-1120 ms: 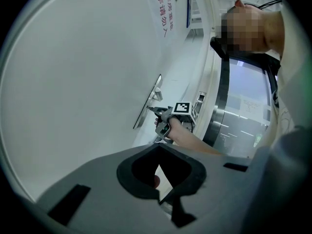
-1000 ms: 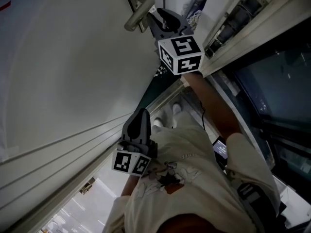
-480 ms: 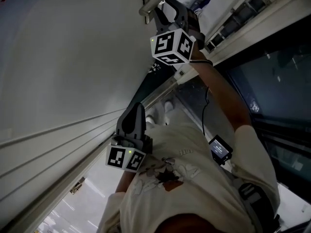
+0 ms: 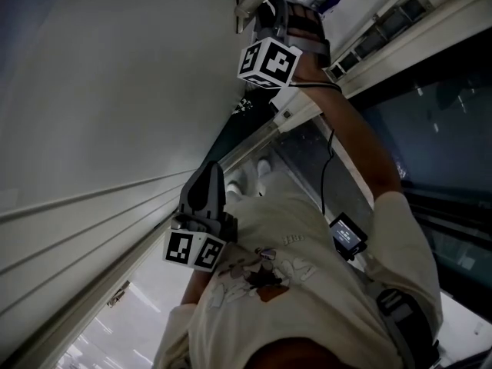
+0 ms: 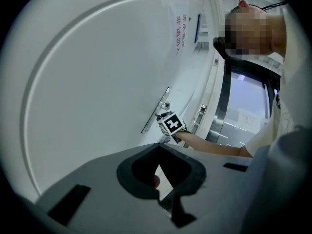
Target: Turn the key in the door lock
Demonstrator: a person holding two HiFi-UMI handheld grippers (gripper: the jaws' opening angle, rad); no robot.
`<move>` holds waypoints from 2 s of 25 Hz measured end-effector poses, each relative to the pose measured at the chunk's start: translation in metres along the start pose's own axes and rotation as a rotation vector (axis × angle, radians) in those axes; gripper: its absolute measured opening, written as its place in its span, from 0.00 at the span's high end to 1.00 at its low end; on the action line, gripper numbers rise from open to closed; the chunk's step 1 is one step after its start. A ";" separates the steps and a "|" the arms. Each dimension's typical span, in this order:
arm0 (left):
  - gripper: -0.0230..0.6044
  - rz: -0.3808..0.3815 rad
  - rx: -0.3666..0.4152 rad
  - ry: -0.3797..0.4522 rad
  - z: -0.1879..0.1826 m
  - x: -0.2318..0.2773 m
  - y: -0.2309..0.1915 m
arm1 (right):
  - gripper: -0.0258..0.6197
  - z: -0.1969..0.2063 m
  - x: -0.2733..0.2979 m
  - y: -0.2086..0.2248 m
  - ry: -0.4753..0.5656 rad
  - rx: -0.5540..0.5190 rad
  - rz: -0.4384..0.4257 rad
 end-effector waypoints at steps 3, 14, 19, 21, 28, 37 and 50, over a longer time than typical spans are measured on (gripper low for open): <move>0.96 -0.003 -0.003 0.004 -0.002 -0.001 -0.003 | 0.77 0.000 0.002 -0.002 -0.030 -0.081 0.038; 0.96 0.003 -0.023 0.006 -0.001 0.001 -0.006 | 0.80 0.003 0.004 0.000 -0.025 0.073 0.003; 0.96 -0.003 -0.028 0.002 -0.001 -0.001 -0.006 | 0.79 0.003 0.004 0.006 -0.011 0.174 -0.070; 0.96 -0.004 -0.030 0.002 -0.001 0.000 -0.006 | 0.79 0.003 0.004 0.005 -0.011 0.152 -0.064; 0.96 0.002 -0.033 0.001 0.001 0.002 -0.003 | 0.79 0.000 0.006 0.009 -0.027 0.238 -0.131; 0.96 -0.006 -0.033 0.009 -0.001 0.001 -0.004 | 0.79 0.001 0.011 0.015 -0.034 0.432 -0.236; 0.96 -0.008 -0.028 -0.002 -0.003 0.003 -0.003 | 0.79 0.013 0.017 0.027 -0.019 0.875 -0.487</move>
Point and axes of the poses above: the fingertips, and each gripper's own axes: x forward along the fingers, y to its right, z out of its underside, the point moved 6 cm from there along -x, backward along the fingers, and after that the axes turned 1 degree about -y, right-handed, at the moved point
